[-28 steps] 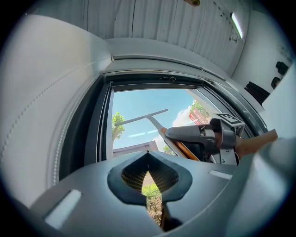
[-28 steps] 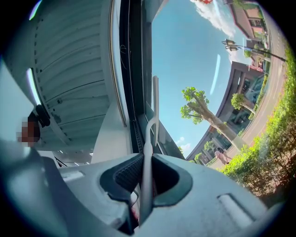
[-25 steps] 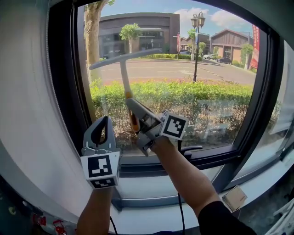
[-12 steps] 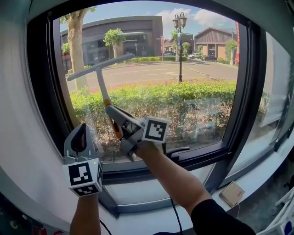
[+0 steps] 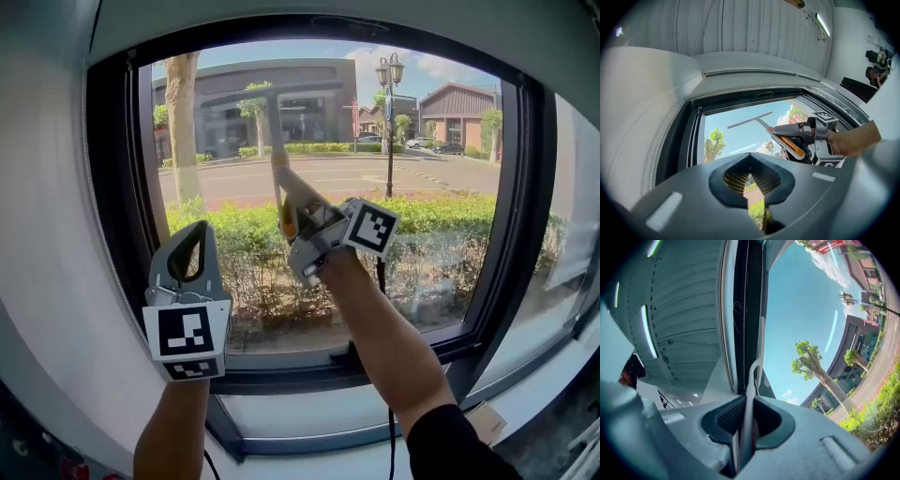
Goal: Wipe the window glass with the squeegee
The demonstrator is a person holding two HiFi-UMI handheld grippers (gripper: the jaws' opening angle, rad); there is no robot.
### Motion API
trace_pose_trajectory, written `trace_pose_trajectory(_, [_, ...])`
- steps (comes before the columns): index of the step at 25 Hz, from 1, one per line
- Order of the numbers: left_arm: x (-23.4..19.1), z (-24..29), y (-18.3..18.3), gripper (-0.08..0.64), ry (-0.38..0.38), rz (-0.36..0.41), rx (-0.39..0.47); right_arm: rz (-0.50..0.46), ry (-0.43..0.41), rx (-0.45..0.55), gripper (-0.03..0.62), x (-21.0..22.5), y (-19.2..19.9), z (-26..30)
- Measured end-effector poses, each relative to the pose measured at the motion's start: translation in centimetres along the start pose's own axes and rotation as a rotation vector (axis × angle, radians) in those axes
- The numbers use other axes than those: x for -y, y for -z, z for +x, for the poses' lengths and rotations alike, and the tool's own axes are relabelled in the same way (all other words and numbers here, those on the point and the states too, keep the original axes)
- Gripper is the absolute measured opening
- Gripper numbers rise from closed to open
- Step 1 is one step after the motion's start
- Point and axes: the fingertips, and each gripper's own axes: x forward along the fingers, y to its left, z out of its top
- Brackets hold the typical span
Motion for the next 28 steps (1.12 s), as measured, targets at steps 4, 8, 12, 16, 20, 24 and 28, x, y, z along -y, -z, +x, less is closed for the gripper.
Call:
trace_pose_trajectory(4, [0.6,1.8,-2.6,0.017,0.008,0.024,0.034,-0.02,-0.03,0.036,0.046,-0.3,-3.9,0.7])
trace_pose_trajectory(8, [0.4,2.3,-3.8,0.017,-0.006,0.012,0.052,-0.036,-0.054,0.044,0.046,-0.4,-6.1,1.4])
trace_pose_trajectory(12, [0.7,2.3,-3.5,0.017,-0.025,0.01,0.044,-0.023,-0.065,0.045,0.046,-0.2,-7.3,1.7])
trace_pose_trajectory(16, [0.6,2.3,-2.9,0.017,-0.034,0.003,0.031,-0.013,-0.075,0.04,0.046,0.1,-7.4,1.6])
trace_pose_trajectory(20, [0.6,2.9,-2.8,0.017,-0.037,0.007,0.022,-0.003,-0.082,0.035,0.046,0.4,-7.1,1.3])
trace_pose_trajectory(24, [1.6,2.8,-2.4,0.017,-0.028,0.002,0.014,0.014,-0.087,0.027,0.046,0.3,-6.3,-0.1])
trace_pose_trajectory(28, [2.9,2.9,-0.7,0.017,-0.011,-0.016,-0.013,0.04,-0.084,0.005,0.046,0.4,-3.9,-2.2])
